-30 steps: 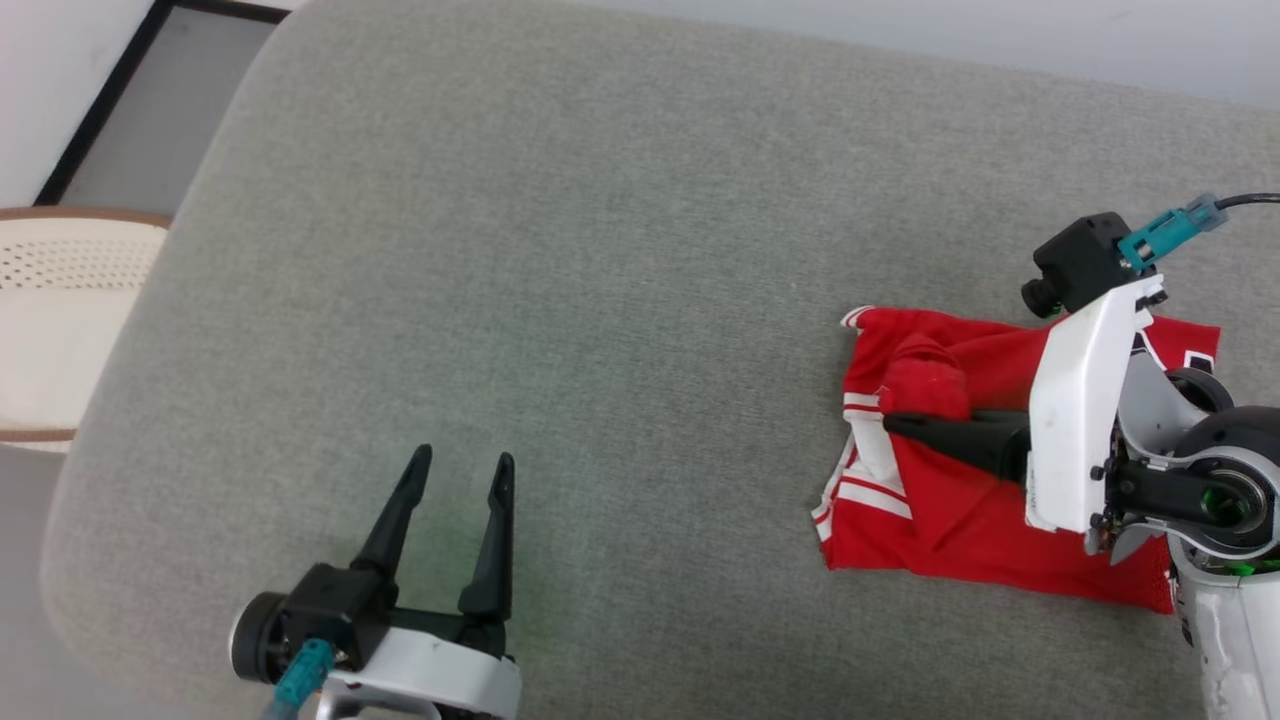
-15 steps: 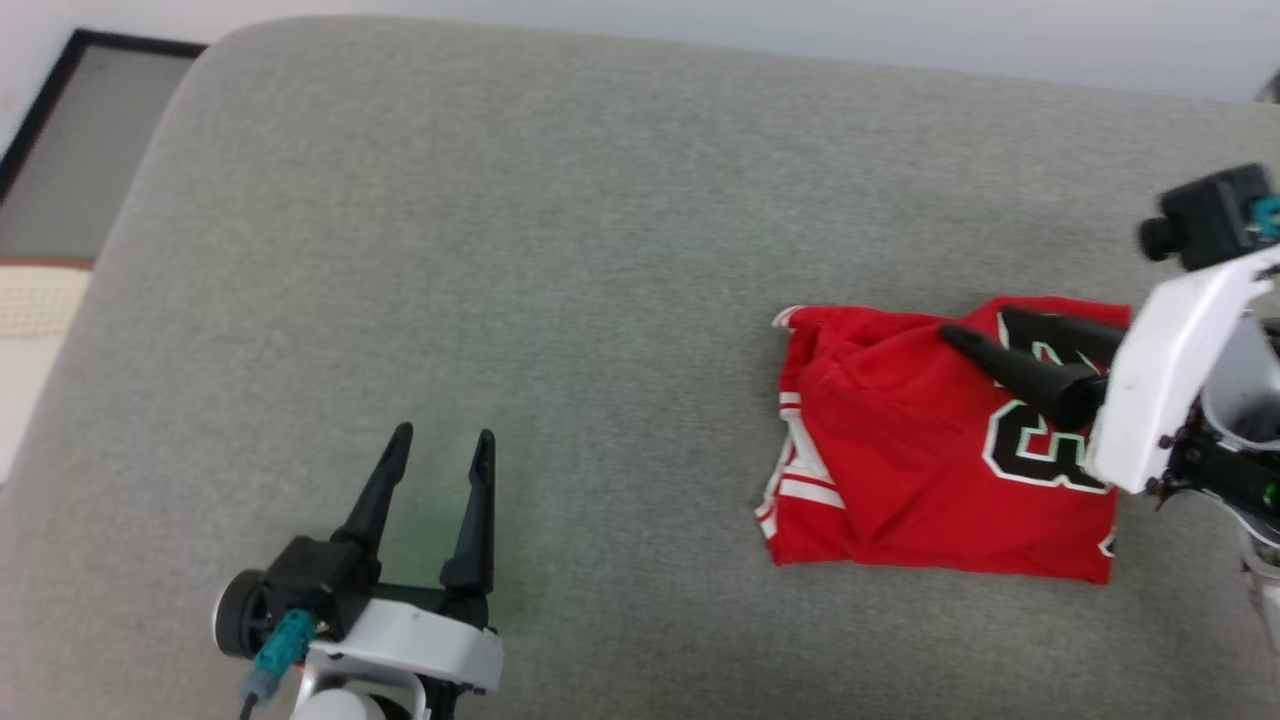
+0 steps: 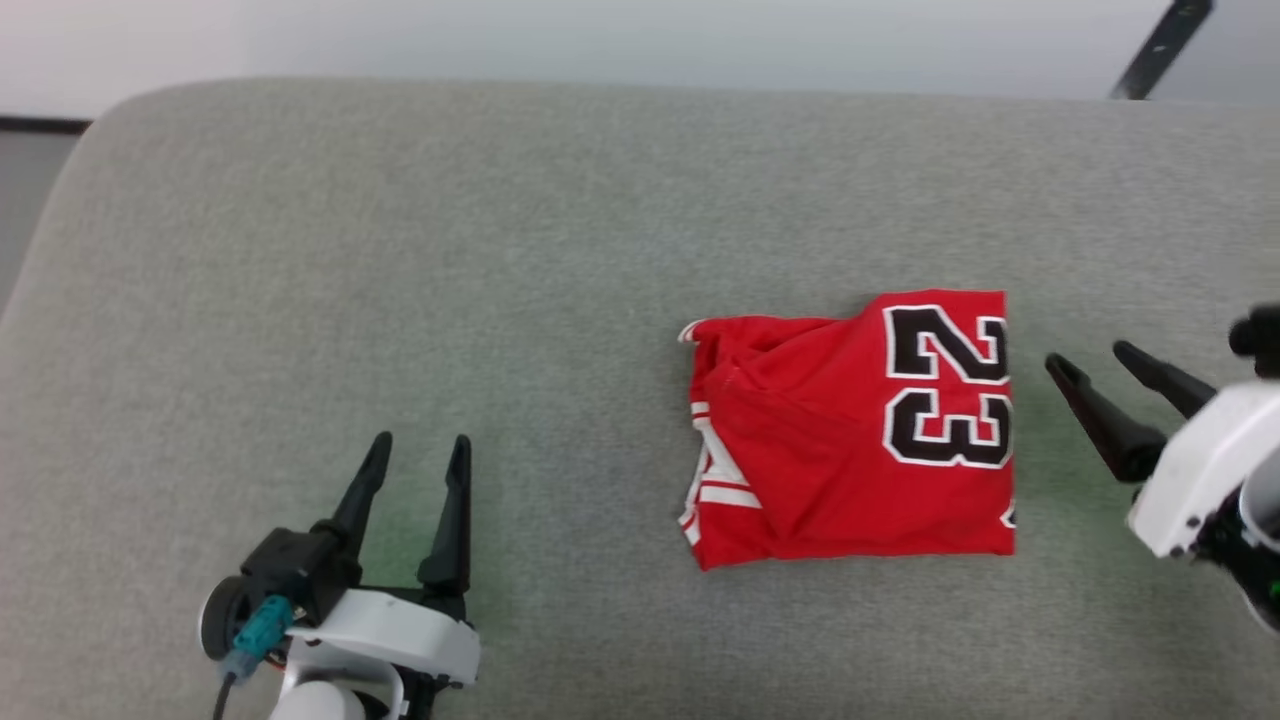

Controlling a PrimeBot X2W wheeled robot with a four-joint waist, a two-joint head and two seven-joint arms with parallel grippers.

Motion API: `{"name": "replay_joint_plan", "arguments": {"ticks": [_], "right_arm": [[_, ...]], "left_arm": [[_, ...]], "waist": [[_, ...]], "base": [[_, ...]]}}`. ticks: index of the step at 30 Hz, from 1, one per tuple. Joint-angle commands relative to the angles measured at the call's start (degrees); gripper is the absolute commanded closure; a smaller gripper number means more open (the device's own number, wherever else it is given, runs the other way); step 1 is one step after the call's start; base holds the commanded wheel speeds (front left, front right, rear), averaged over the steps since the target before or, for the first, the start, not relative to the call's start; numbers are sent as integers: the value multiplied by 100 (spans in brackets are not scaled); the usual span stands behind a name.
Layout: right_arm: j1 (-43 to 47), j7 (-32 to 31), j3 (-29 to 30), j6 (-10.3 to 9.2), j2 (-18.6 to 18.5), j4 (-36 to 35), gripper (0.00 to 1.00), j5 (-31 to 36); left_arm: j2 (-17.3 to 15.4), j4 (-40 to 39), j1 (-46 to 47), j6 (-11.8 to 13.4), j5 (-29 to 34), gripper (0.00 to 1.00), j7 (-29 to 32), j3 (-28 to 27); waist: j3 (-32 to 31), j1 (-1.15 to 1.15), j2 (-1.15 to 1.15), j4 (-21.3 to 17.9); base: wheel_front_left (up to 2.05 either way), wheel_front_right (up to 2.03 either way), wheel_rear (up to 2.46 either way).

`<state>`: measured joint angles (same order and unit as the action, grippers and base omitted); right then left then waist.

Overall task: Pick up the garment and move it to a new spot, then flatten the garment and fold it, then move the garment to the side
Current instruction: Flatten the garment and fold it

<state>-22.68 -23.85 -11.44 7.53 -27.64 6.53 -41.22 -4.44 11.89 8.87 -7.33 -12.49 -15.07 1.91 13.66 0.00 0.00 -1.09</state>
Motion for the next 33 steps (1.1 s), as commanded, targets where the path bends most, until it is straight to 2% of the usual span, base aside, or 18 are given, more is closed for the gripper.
{"name": "replay_joint_plan", "arguments": {"ticks": [1,7,20,27,33], "right_arm": [[118,219,-20,-9,-49,71,0,97],[503,1083,-12,-9,11,296,0,171],[1344,2299,439,-9,279,191,0,649],[1844,2489,762,-9,472,-223,0,932],[2173,2410,1052,-9,669,-627,0,1134]], "left_arm": [[-45,21,-15,-21,-40,0,-10,-6],[-144,117,-161,-22,-128,0,-10,-27],[-169,87,-653,-18,-225,0,-10,-185],[-115,-237,-1164,20,-198,0,-10,-291],[-84,-684,-1660,128,-182,0,-6,-296]], "waist": [[-120,0,0,-146],[-278,0,0,-309],[-636,0,0,-371],[-841,0,0,-418],[-884,0,0,-460]], "base": [[0,0,0],[0,0,0],[0,0,0],[0,0,0],[0,0,0]]}}
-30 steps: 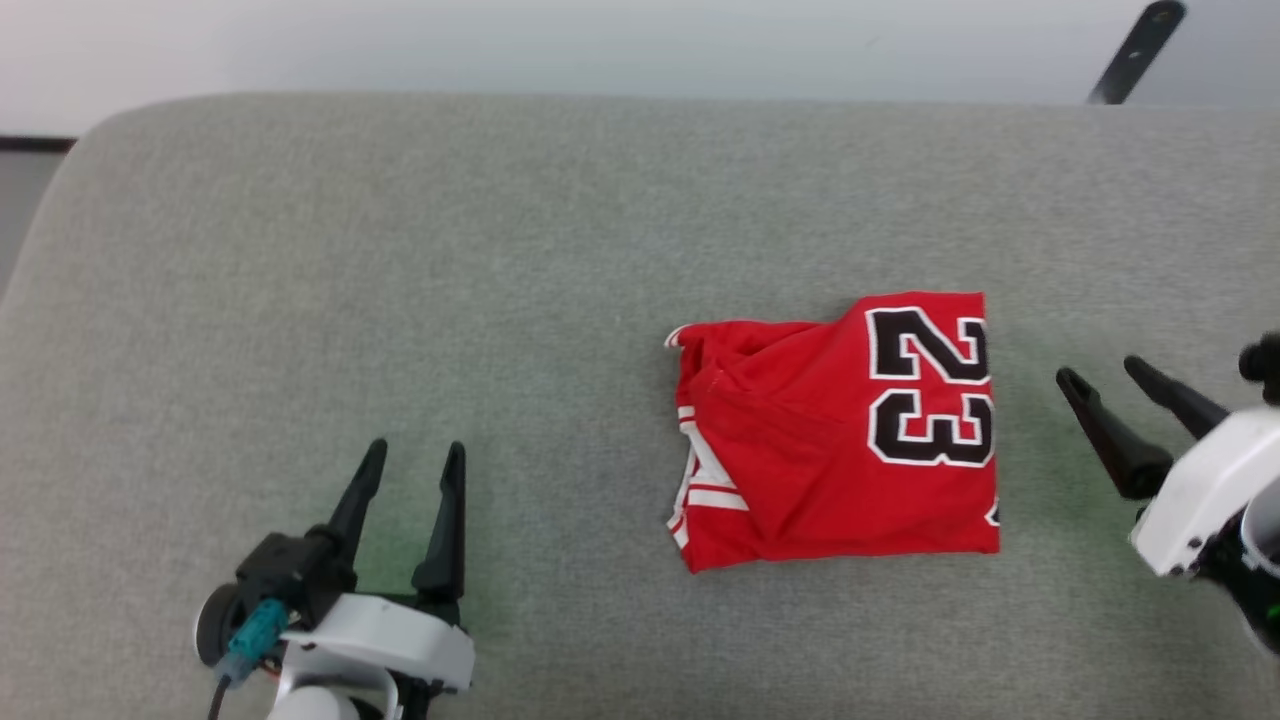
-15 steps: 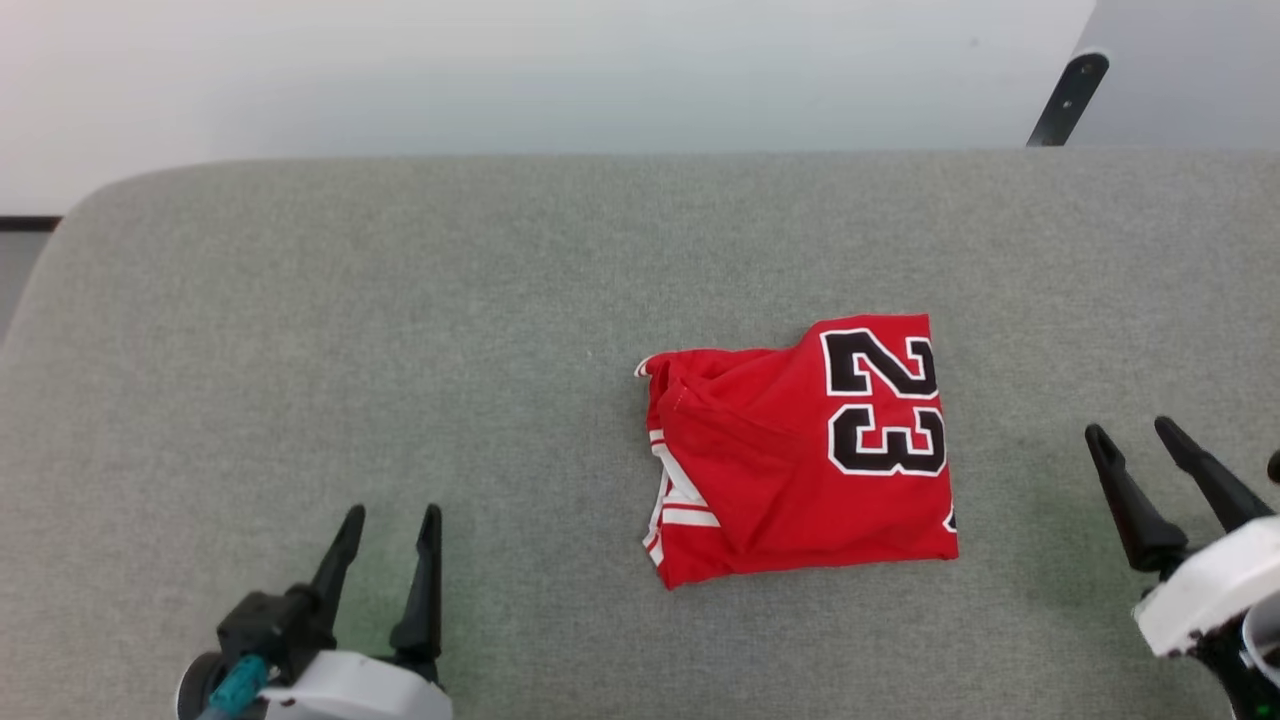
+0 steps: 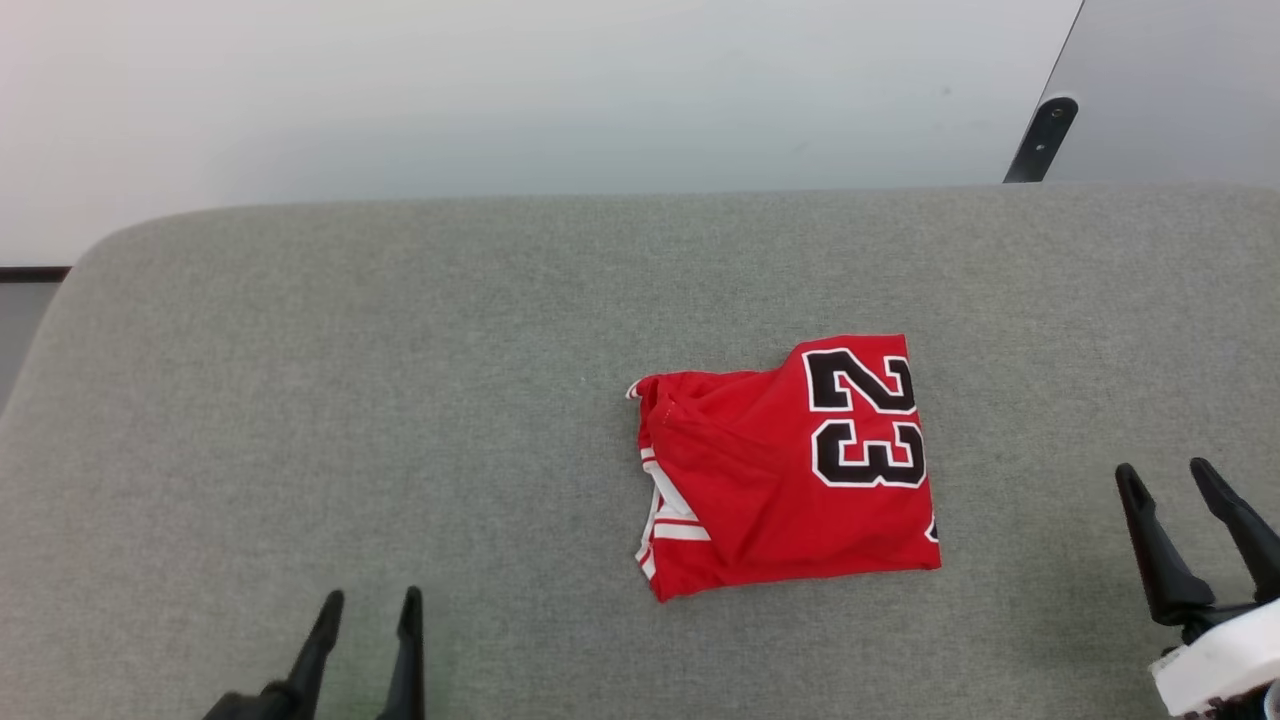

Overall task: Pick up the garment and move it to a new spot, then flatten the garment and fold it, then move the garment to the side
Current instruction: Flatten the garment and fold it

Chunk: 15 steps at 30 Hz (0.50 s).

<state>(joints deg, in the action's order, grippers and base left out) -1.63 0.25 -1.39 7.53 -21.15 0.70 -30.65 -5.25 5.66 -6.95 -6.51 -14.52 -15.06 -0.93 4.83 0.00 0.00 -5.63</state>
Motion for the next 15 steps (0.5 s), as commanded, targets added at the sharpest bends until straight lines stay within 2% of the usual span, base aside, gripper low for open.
{"name": "replay_joint_plan", "arguments": {"ticks": [1,8,15], "right_arm": [[108,-17,102,-9,54,-93,0,100],[462,-166,399,-9,225,-475,0,158],[569,-321,473,-9,301,-646,0,172]], "left_arm": [[-4,-154,-150,70,31,0,3,-26],[-22,-857,-452,233,78,0,155,-19],[-46,-1068,-483,280,78,0,273,32]], "waist": [[2,0,0,-6],[46,0,0,17],[48,0,0,13]], "base": [[0,0,0],[0,0,0],[0,0,0]]}}
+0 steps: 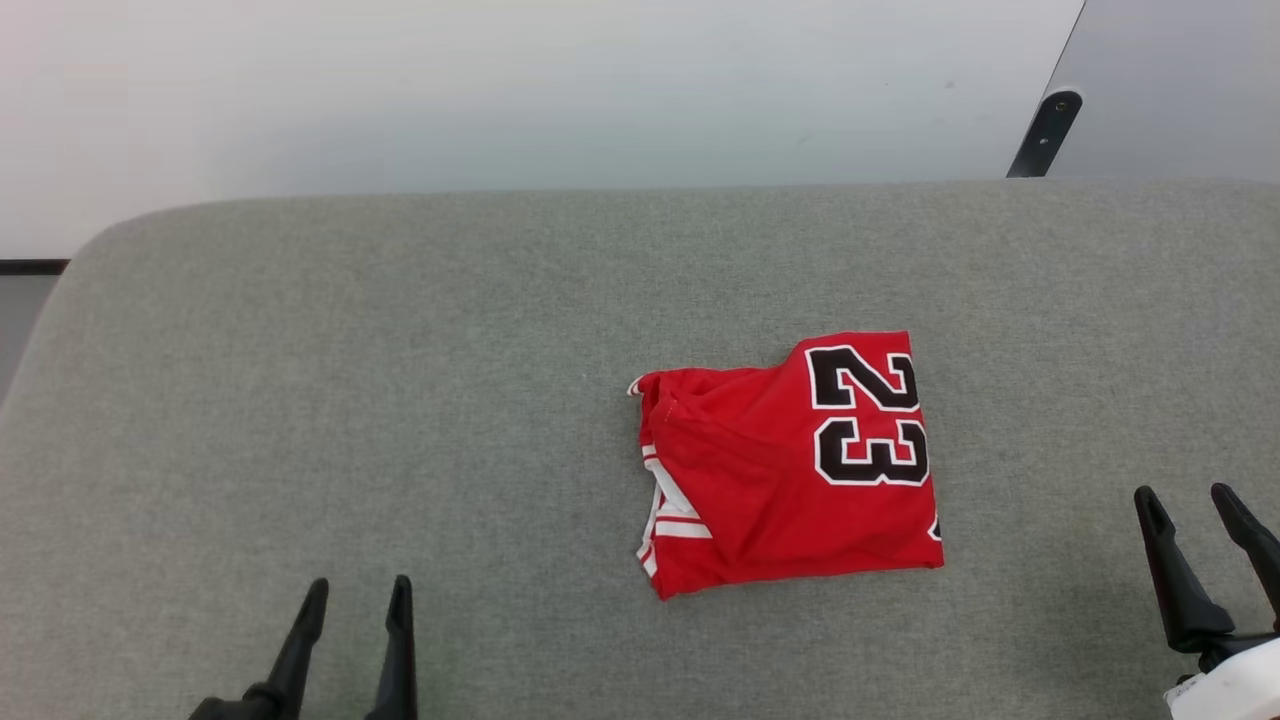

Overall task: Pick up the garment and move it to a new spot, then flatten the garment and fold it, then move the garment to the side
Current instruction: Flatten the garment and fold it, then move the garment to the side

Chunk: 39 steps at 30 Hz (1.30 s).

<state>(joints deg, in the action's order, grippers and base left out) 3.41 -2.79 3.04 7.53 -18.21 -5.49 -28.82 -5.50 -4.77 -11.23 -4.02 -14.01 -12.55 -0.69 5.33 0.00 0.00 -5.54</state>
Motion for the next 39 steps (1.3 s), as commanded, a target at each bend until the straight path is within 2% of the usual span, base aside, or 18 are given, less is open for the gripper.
{"name": "replay_joint_plan", "arguments": {"ticks": [1,15,19,24,31,36,39], "right_arm": [[73,-42,40,-9,25,-52,0,-4],[164,-177,89,-9,25,-209,0,-79],[-118,-406,-133,-9,-69,-214,0,-151],[-937,-1242,-558,-9,-313,66,0,-222],[-1814,-2059,-976,-9,-614,472,0,-365],[-2187,-2747,-1367,-9,-1015,815,0,-577],[-2292,-3209,-1405,-9,-1186,1005,0,-767]], "left_arm": [[-24,-37,-50,34,25,0,18,17],[-45,-50,79,50,-3,0,27,118],[-12,-10,223,40,-25,0,16,208],[46,168,606,3,-43,0,-26,411],[89,456,986,-50,1,0,-130,612],[119,689,1223,-94,44,0,-208,755],[143,809,1354,-104,43,0,-237,808]], "waist": [[-3,0,0,7],[31,0,0,117],[104,0,0,216],[385,0,0,493],[668,0,0,852],[877,0,0,1137],[988,0,0,1256]], "base": [[0,0,0],[0,0,0],[0,0,0],[0,0,0],[0,0,0],[0,0,0],[0,0,0]]}}
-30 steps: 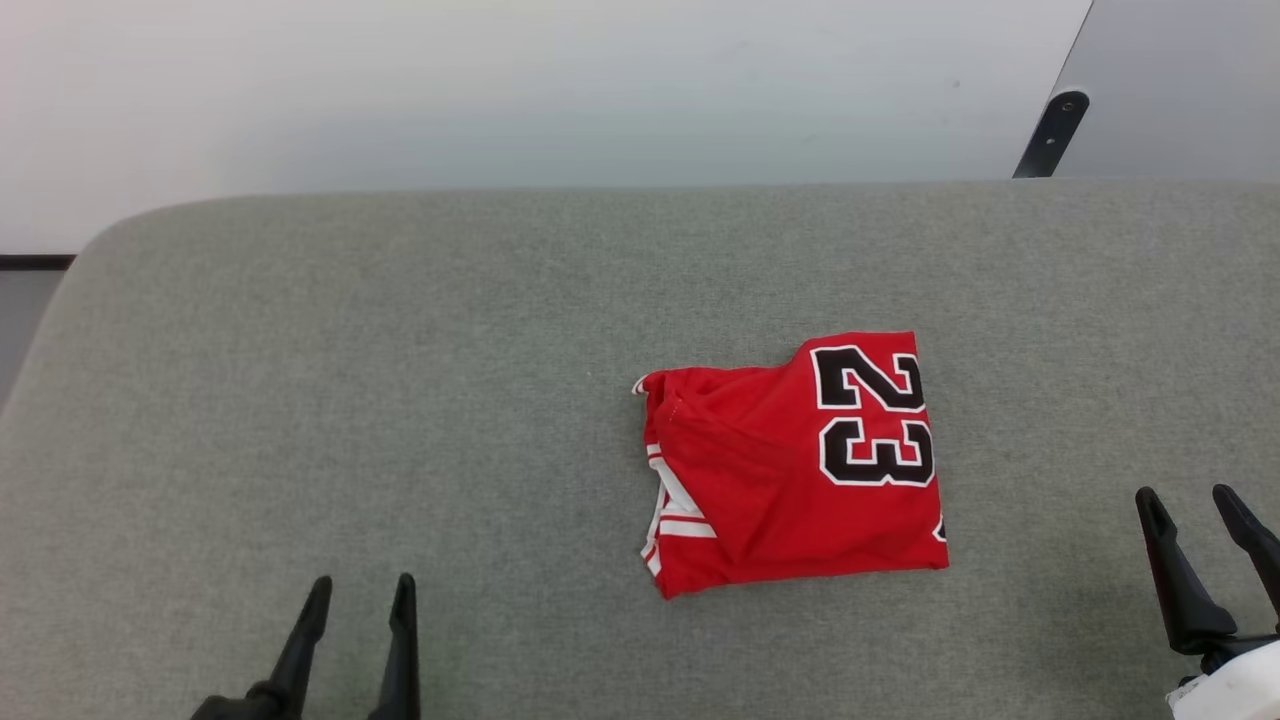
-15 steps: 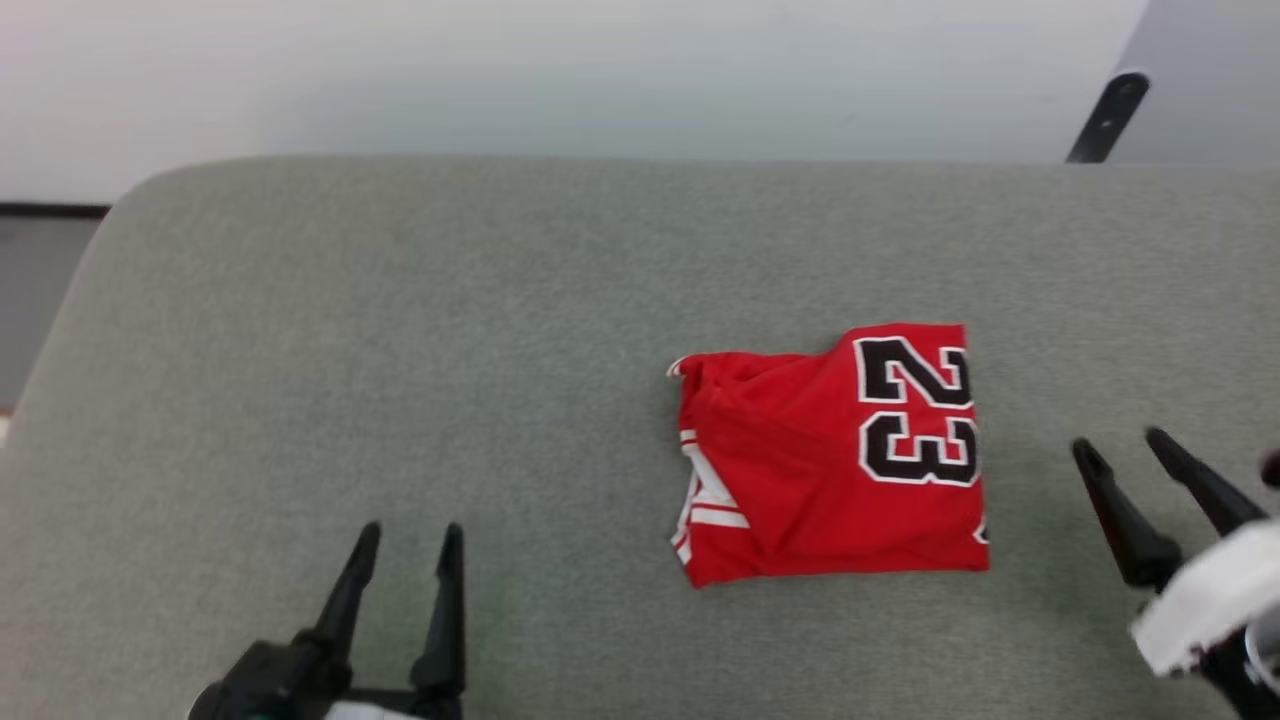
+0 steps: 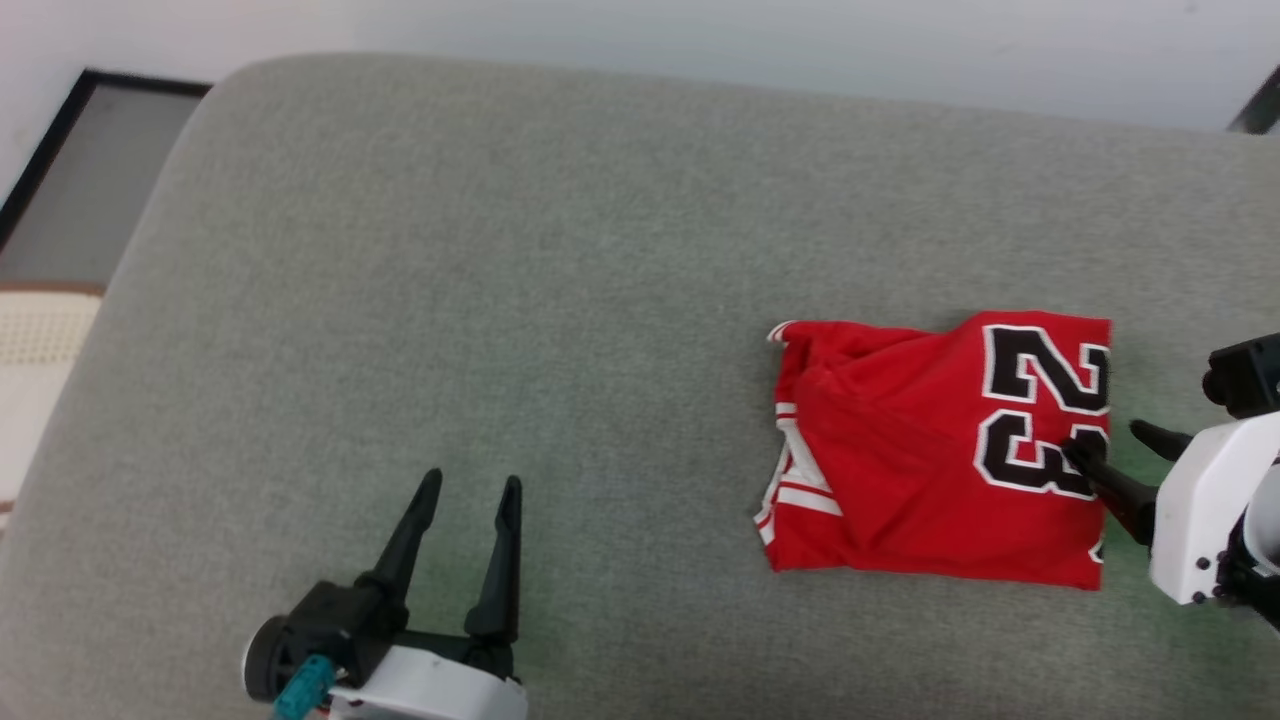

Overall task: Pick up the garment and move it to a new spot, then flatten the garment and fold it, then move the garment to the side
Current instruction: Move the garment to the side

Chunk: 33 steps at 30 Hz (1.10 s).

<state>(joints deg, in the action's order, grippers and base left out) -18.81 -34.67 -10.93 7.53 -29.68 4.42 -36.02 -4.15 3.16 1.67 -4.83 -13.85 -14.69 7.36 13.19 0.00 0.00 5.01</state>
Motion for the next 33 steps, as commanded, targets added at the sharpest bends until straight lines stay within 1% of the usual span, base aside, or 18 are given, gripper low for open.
{"name": "replay_joint_plan", "arguments": {"ticks": [1,3,10,13,18,19,20,21,22,26,33], "right_arm": [[-90,-150,-31,-9,-89,39,0,-101],[-121,-345,11,-9,-103,89,0,-209],[-112,-1173,-235,-9,-236,187,0,-332],[-123,-1387,-282,-9,-305,295,0,-373],[-115,-1527,-295,-10,-312,469,0,-403],[-105,-1569,-300,-10,-306,499,13,-409],[-95,-1591,-311,-10,-309,506,51,-410],[-87,-1555,-290,-10,-296,492,59,-420],[-80,-1507,-252,-10,-273,498,100,-427],[-108,-1405,-153,-16,-285,488,100,-420],[-253,-1078,27,-17,-139,491,100,-430]], "left_arm": [[17,45,101,-27,17,0,-34,22],[35,91,171,-34,3,0,-40,47],[89,116,361,-68,-21,0,-51,99],[105,123,443,-80,-21,0,-50,131],[121,154,539,-102,-41,0,-47,178],[122,161,545,-107,-44,0,-47,180],[123,170,552,-110,-41,0,-47,178],[125,179,563,-111,-30,0,-47,171],[124,183,574,-107,-13,0,-47,164],[126,176,599,-76,88,0,-47,122],[127,160,623,-67,211,0,-47,26]], "waist": [[231,0,0,231],[302,0,0,276],[515,0,0,373],[587,0,0,419],[656,0,0,484],[664,0,0,491],[671,0,0,495],[676,0,0,497],[680,0,0,496],[686,0,0,471],[629,0,0,329]], "base": [[0,0,0],[0,0,0],[0,0,0],[0,0,0],[0,0,0],[0,0,0],[0,0,0],[0,0,0],[0,0,0],[0,0,0],[0,0,0]]}}
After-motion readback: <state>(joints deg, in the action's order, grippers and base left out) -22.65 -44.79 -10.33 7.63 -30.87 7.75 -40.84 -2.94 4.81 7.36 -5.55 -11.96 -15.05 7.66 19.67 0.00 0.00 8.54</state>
